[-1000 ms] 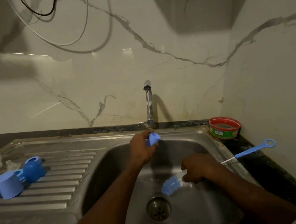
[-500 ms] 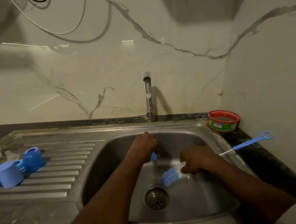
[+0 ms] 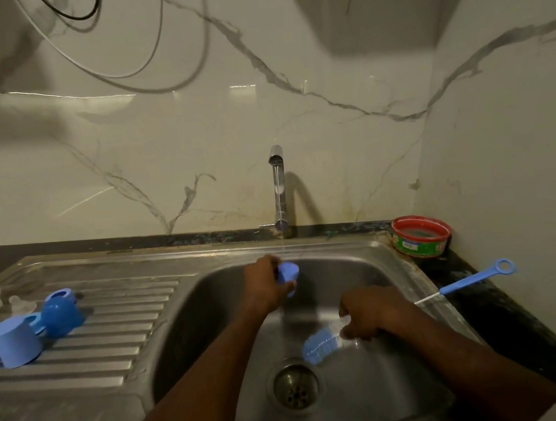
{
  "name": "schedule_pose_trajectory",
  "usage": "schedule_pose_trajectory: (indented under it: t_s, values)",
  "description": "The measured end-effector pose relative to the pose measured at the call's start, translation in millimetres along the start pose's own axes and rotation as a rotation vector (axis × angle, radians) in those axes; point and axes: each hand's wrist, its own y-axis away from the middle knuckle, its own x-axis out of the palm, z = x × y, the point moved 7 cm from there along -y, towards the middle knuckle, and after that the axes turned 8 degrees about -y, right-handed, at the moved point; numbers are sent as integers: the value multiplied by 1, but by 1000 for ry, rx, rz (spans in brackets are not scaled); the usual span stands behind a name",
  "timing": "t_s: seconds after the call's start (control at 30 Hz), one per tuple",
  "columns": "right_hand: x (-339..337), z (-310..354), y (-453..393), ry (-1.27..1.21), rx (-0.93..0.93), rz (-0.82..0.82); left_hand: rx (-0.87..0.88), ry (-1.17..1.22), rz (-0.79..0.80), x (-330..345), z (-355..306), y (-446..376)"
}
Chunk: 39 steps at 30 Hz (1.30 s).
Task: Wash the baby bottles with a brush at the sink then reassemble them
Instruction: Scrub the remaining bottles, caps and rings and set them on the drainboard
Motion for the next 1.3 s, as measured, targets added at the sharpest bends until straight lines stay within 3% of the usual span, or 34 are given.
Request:
schedule_pose_trajectory:
  t_s: [0.07,0.2,0.3,0.43,0.53,0.67,0.77,0.9,1.0,1.13,1.23,1.3]
  values:
    - [0,0,1,10,-10,3,-24,-26,40,4,3,0]
    - [-2,0,1,6,-17,-6,-28,68,-74,-8,7,-4]
    - [-1,1,2,25,-25,0,-10,-50,26,1,11,1]
    - [-3,2,2,32,-36,-4,-5,19,-133,-18,2,1]
    - [-2,1,2,35,-34,-3,-44,-149,-25,-9,6,6]
    - [-1,0,0,15,-36,1,-3,-85,-178,-23,1,4]
    - [-1,1,1,28,-43,0,-47,-156,-88,-17,3,7]
    - [0,0,-2,26,-46,3,-2,-24,-181,-25,-4,5]
    - [1,0,-3,30,-49,1,-33,-133,-43,-15,0,8]
    - [0,1,-1,11,-46,13,-10,-9,-165,-27,-4,7]
    - [1,1,0,25,-42,16,-31,-81,-34,-14,-1,7]
    - [1,1,1,13,-37,16,-33,-41,-40,-15,-3,8]
